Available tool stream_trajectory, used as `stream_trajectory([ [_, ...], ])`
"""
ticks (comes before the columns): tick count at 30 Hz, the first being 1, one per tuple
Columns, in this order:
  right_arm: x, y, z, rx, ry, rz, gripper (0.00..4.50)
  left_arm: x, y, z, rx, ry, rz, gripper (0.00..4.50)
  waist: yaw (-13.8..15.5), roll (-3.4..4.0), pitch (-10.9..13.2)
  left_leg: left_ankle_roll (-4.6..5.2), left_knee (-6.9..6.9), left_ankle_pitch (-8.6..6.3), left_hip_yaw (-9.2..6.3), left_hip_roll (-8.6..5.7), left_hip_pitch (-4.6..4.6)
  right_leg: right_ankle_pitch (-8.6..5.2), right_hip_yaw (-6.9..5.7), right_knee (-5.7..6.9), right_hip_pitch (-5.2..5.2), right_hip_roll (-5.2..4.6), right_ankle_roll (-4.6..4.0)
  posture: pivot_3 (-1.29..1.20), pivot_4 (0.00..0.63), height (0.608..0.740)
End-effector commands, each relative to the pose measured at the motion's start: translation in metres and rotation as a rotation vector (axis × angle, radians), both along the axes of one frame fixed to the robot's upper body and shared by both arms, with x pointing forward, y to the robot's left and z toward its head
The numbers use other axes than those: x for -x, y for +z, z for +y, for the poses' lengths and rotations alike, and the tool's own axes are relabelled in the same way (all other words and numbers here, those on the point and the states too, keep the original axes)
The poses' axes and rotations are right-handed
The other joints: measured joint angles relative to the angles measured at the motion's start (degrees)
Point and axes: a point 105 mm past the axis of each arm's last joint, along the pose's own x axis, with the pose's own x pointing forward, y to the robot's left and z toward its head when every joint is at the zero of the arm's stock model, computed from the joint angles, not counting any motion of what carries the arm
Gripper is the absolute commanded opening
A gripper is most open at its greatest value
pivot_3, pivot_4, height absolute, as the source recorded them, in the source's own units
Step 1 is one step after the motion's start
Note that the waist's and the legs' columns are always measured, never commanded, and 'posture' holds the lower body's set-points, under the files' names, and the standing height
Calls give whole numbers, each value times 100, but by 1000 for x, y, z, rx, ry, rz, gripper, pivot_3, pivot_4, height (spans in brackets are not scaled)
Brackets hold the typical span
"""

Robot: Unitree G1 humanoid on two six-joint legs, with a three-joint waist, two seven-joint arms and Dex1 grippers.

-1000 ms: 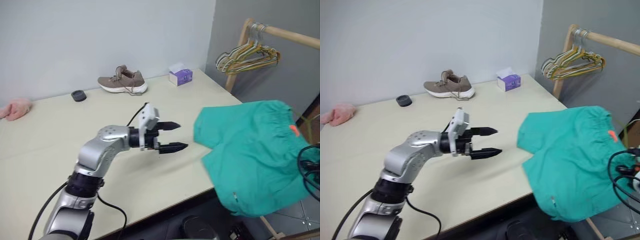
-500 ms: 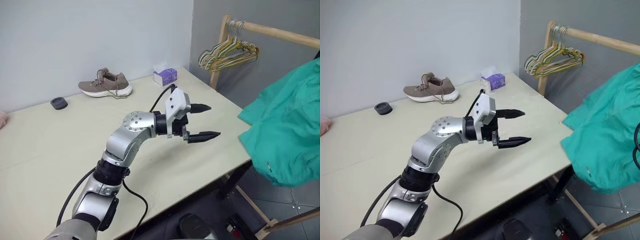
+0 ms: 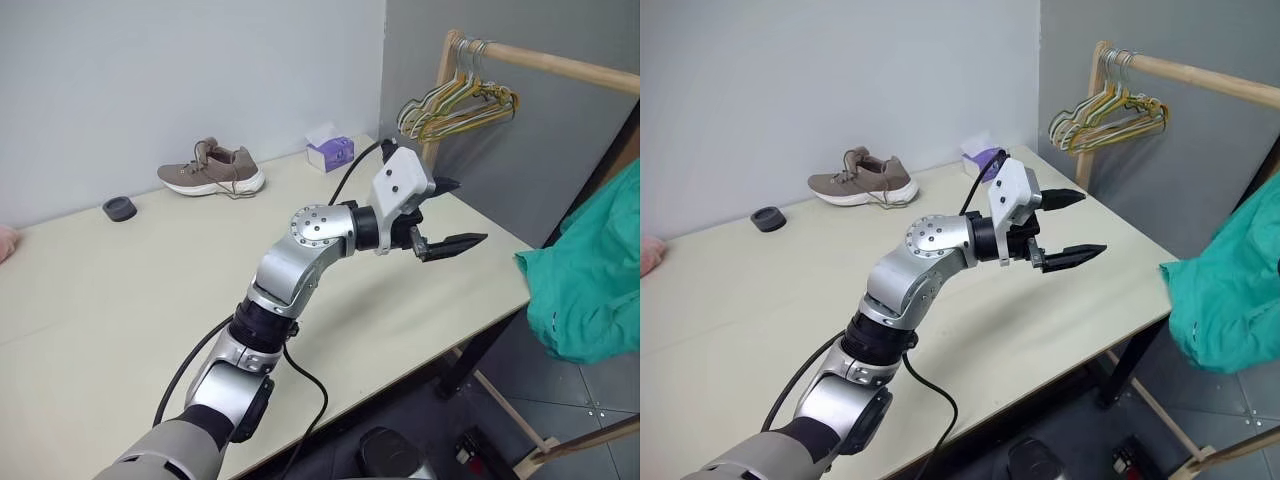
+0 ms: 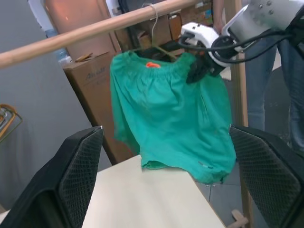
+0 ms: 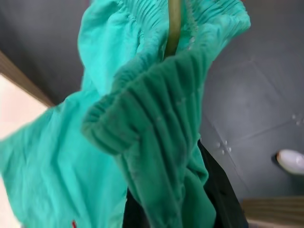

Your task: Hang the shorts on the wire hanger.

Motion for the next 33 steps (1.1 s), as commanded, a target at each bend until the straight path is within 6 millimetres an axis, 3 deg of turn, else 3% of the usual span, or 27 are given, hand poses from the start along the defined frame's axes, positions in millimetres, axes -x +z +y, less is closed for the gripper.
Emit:
stream_trajectory([
  [1, -3, 17, -4, 29, 15, -27, 0, 6, 16, -5, 11, -26, -99, 4456, 4, -3, 5, 2, -1, -3, -1, 0, 15, -1, 1, -6, 14, 0, 2, -477, 12, 740],
  [4, -6, 17, -4, 18, 18, -24, 0, 9, 16, -8, 4, -40, -131, 4456, -5, 1, 5, 10, -12, -10, -5, 2, 42, 0, -1, -50, 57, 0, 5, -473, 12, 740],
  [12, -15, 28, 3, -2, 58, -87, 0, 12, 18, -12, 10, -67, -151, 4456, 0, 1, 5, 36, -1, -25, 37, -10, 41, 15, 78, -68, 56, -7, 35, -478, 6, 740],
  [13, -15, 30, 4, -11, 61, -100, 555, 13, 18, -12, 16, -70, -142, 4500, 0, 1, 5, 39, -1, -26, 43, -11, 42, 15, 84, -69, 56, -8, 37, -479, 5, 740],
  [15, -14, 33, 7, -25, 68, -125, 1015, 13, 19, -12, 24, -76, -124, 4500, -1, 1, 5, 42, -1, -29, 56, -11, 44, 16, 96, -70, 54, -8, 41, -479, 3, 740],
  [16, -14, 35, 7, -28, 71, -133, 1488, 13, 19, -12, 27, -78, -117, 4500, -2, 1, 5, 44, -1, -29, 64, -11, 44, 17, 102, -70, 53, -8, 45, -479, 2, 740],
  [19, -13, 41, 10, -43, 73, -172, 2359, 13, 20, -11, 42, -86, -83, 4500, -4, 2, 4, 48, -1, -32, 79, -11, 46, 20, 112, -72, 51, -8, 51, -478, 0, 740],
  [25, -6, 68, 12, -3, 61, -283, 4302, 13, 24, -6, 95, -106, 14, 4500, 0, 2, 4, 64, 3, -42, 100, -12, 47, 23, 120, -77, 48, -9, 62, -474, 0, 740],
  [31, -5, 97, 20, 240, 114, -339, 4459, 7, 19, 2, 85, -79, 26, 4500, 0, 3, 4, 67, 6, -44, 108, -11, 47, 27, 129, -81, 46, -9, 70, -467, 0, 740],
  [33, -7, 113, 25, 409, 148, -360, 4459, 6, 19, 5, 80, -70, 25, 4500, -2, 6, 2, 67, 5, -44, 112, -11, 47, 28, 131, -81, 45, -9, 72, -456, 0, 740],
])
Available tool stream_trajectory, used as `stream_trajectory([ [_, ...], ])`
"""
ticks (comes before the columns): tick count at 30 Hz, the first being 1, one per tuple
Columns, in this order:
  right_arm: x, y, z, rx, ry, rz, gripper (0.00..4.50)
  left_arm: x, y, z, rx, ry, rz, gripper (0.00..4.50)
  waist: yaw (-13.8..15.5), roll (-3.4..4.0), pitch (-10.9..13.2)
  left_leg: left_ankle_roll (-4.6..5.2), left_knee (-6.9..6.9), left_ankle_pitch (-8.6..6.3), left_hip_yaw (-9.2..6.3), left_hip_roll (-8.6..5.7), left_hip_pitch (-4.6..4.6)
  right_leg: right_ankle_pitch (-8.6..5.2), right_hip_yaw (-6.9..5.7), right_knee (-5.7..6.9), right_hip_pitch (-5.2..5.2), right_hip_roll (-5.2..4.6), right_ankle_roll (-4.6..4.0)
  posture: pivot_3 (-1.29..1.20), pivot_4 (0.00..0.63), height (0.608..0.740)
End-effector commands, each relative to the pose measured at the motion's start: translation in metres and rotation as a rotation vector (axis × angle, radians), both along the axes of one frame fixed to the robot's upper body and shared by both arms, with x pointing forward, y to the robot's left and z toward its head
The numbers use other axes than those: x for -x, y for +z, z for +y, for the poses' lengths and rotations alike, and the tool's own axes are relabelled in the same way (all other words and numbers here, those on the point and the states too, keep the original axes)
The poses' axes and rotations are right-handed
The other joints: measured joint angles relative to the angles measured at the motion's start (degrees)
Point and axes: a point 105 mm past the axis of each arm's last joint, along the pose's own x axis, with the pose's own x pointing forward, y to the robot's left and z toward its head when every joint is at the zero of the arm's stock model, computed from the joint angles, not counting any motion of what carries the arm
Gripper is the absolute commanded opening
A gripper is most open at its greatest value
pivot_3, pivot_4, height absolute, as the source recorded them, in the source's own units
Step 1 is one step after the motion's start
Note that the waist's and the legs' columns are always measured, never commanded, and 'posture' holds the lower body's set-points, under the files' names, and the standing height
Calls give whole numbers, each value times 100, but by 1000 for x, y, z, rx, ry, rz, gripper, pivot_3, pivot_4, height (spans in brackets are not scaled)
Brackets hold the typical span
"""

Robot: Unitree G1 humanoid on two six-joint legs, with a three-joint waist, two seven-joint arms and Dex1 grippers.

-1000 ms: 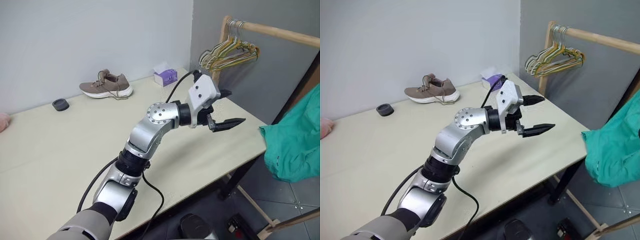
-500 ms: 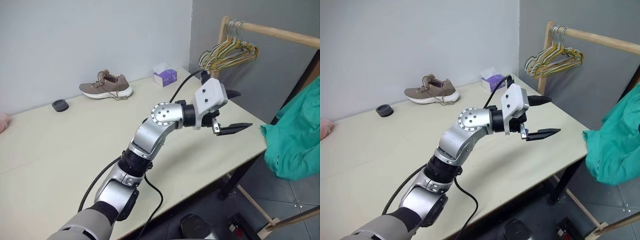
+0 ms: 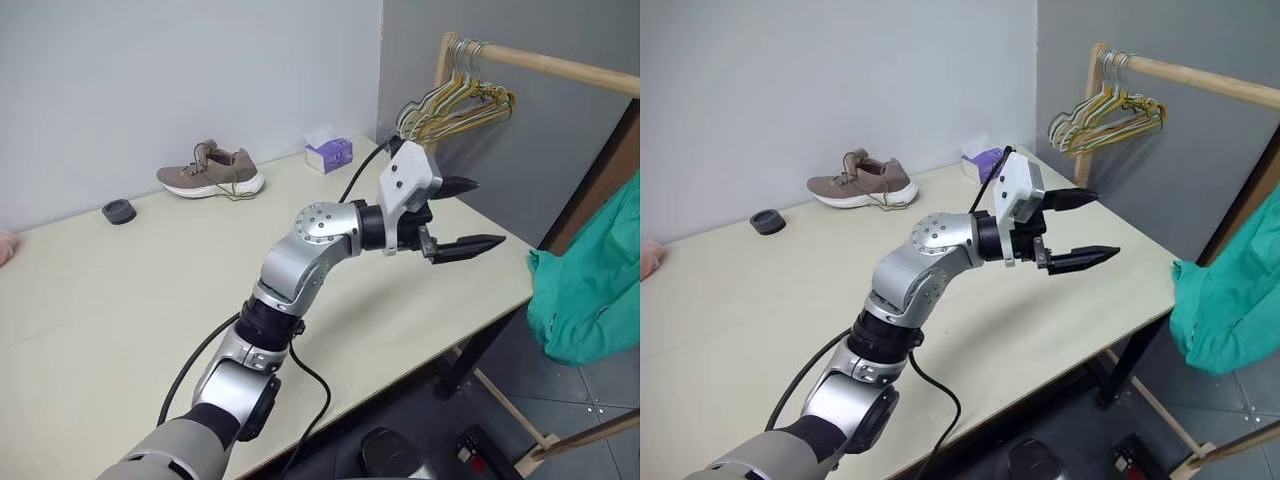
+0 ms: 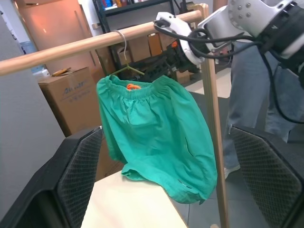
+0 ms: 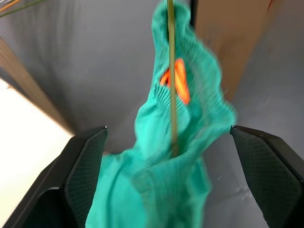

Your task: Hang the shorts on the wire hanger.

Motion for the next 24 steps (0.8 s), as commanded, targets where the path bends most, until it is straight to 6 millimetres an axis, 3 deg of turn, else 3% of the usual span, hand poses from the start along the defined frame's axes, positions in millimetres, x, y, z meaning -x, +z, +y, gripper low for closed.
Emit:
stream_trajectory([
  [1, -3, 48, 13, 300, 37, -125, 4459, -1, 11, 8, 27, 12, -24, 4500, -4, 0, 0, 0, 0, 0, 0, 0, 1, 0, 1, 0, -1, 0, 1, -453, 0, 740],
  [4, -13, 63, 27, 425, 76, -199, 4459, -4, 9, 11, 21, 36, -29, 4500, 7, 0, 0, 0, 0, 0, -1, 0, 0, 1, 0, 0, -1, -1, 3, -436, 0, 740],
  [6, -25, 66, 49, 479, 150, -259, 4459, -8, 7, 15, 17, 72, -35, 4500, 12, -1, 0, 0, 0, 0, -1, 0, 0, 2, 0, 0, 0, -2, 3, -418, 0, 740],
  [10, -42, 62, 88, 546, 291, -337, 4459, -20, 2, 28, 2, 181, -56, 4500, 26, -2, 1, 0, 2, 0, -1, 10, 2, 5, 4, 0, 0, -7, 9, -388, 0, 740],
  [12, -53, 48, 122, 540, 426, -370, 4459, -37, -4, 46, -19, 322, -76, 4500, 89, -1, 1, 0, 2, 0, -8, 10, 1, 6, 3, 1, -1, -7, 9, -365, 0, 740],
  [13, -57, 37, 144, 528, 516, -390, 4459, -47, -7, 60, -19, 414, -64, 4500, 117, -1, 1, 0, 2, 0, -8, 14, 1, 6, 5, 2, -1, -8, 9, -355, 0, 740],
  [15, -65, 8, 196, 507, 710, -423, 4459, -70, -18, 106, -15, 672, -42, 4500, 172, -4, -8, 0, 4, 0, -10, 21, 2, 7, 6, 8, -4, -7, 8, -325, 0, 740],
  [18, -69, -25, 243, 434, 856, -447, 4459, -82, -39, 173, -26, 1002, 3, 4500, 303, 0, -17, -1, 7, 0, -26, 42, 6, 9, 6, 32, -11, 10, 6, -282, 0, 740],
  [21, -73, -53, 273, 403, 944, -446, 4459, -75, -62, 231, -60, 1277, 45, 4500, 590, -4, -15, -2, 9, 0, -40, 39, -7, 11, -2, 41, -46, 9, 2, -216, 0, 740],
  [24, -82, -78, 296, 381, 1001, -420, 4459, -49, -88, 288, -127, 1528, 61, 4500, 990, -38, -35, -6, 9, -2, -44, 32, -33, 35, -4, 42, -78, -1, -31, -167, 0, 740],
])
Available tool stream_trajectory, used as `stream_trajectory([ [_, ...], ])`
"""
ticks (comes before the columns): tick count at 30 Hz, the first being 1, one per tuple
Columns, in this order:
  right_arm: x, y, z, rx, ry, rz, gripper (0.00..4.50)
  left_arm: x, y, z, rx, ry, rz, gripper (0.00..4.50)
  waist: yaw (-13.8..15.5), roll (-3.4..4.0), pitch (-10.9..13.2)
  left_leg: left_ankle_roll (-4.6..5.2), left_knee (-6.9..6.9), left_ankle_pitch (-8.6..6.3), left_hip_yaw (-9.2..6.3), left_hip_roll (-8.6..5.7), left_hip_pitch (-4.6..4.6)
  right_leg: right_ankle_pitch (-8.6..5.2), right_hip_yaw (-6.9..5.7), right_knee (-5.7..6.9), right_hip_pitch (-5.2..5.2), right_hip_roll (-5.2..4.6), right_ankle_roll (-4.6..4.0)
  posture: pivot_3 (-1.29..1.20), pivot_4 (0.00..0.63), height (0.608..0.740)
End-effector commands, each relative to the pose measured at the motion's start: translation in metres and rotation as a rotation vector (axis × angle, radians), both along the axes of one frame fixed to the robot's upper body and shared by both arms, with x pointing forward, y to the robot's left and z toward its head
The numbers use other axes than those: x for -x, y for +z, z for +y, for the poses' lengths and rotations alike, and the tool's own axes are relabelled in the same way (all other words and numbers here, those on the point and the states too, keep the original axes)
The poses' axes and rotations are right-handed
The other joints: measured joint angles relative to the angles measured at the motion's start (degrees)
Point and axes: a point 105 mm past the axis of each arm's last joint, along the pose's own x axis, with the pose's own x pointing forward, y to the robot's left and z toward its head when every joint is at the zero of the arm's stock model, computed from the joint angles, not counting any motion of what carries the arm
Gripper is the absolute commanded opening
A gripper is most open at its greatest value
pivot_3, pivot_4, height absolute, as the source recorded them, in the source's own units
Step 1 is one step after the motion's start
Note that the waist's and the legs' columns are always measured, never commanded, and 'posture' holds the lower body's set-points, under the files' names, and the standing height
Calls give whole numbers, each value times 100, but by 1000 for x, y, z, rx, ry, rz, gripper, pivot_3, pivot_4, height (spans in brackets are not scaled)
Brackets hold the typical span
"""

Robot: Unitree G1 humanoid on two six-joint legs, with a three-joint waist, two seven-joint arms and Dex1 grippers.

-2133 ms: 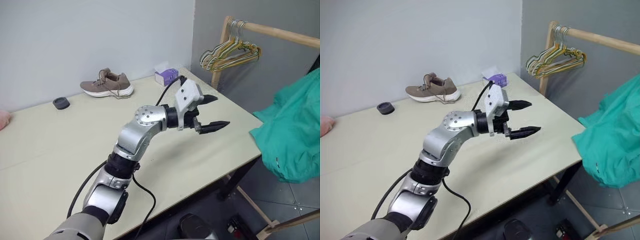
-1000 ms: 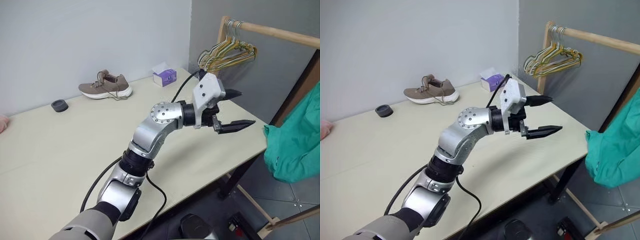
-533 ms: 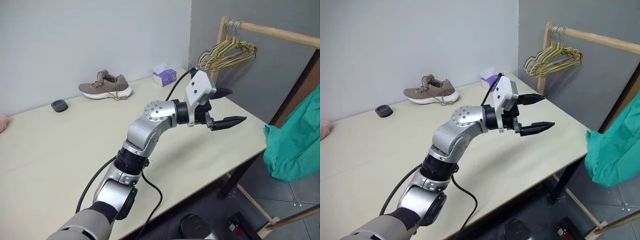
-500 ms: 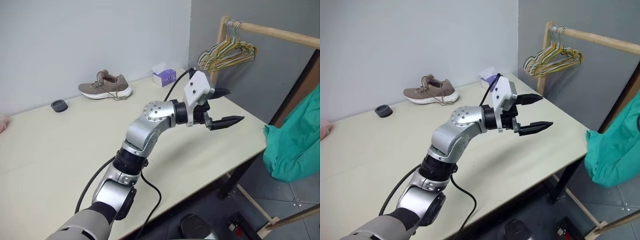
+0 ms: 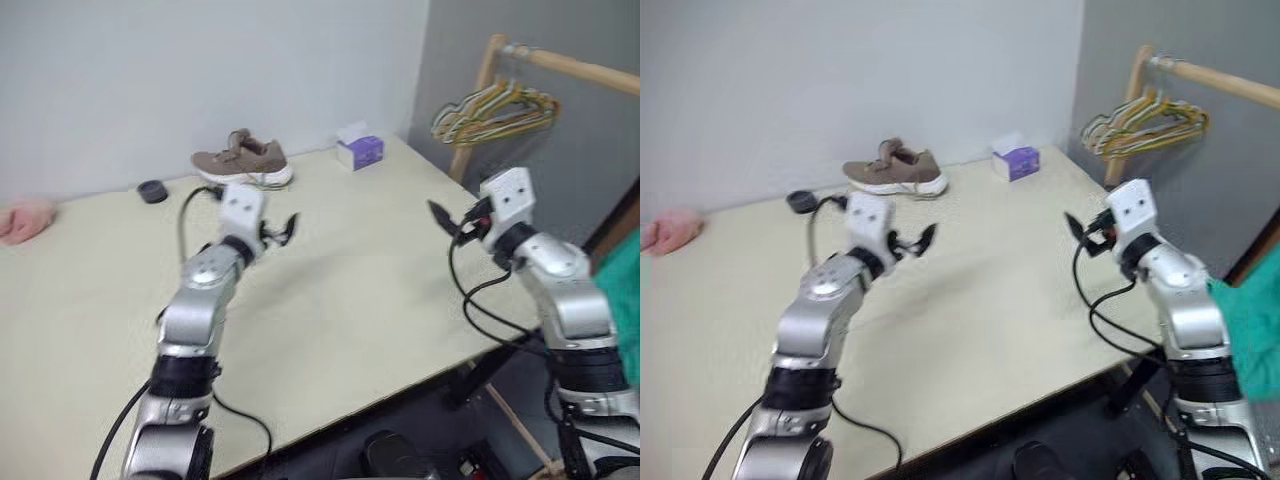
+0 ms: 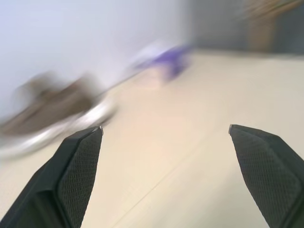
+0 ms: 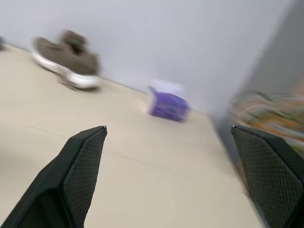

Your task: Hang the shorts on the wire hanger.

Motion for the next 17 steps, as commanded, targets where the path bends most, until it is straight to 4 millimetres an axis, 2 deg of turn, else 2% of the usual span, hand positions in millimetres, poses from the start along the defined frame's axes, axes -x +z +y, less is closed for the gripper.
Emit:
stream_trajectory([
  [1, -7, -4, 19, 30, 47, -49, 4459, 26, 7, 51, -46, 246, -67, 4500, 257, -19, -13, -3, -1, -1, -1, -2, -23, 2, 1, -2, -25, -2, -3, -144, 0, 740],
  [3, -10, -7, 23, 2, 65, -39, 4459, 37, 2, 63, -49, 302, -77, 4500, 558, -30, -19, -15, 8, 0, -4, -3, -70, 3, -3, -3, -66, -7, -5, -138, 0, 740],
  [5, -9, -9, 33, 8, 119, -34, 4459, 46, -1, 75, 21, 362, -84, 4500, 863, -31, -20, -36, 10, 12, -6, -13, -104, 4, -7, -3, -129, -19, -7, -132, 0, 740],
  [7, -5, -16, 50, 2, 212, 1, 4459, 56, -7, 85, 60, 415, -77, 4500, 1070, -35, -22, -36, 12, 12, -5, -17, -113, 4, -7, -4, -138, -23, -8, -121, 0, 740],
  [12, -9, -31, 68, -4, 256, 47, 4459, 65, -14, 93, 55, 452, -57, 4500, 1237, -46, -29, -18, 6, 1, -4, -16, -100, 14, -11, 6, -131, -20, -24, -82, 0, 740],
  [17, -14, -43, 62, -23, 205, 91, 4459, 59, -10, 80, 55, 378, -75, 4500, 1327, -48, -30, -33, 11, 12, 5, -16, -77, 17, -4, 65, -117, -17, -32, -75, 0, 740],
])
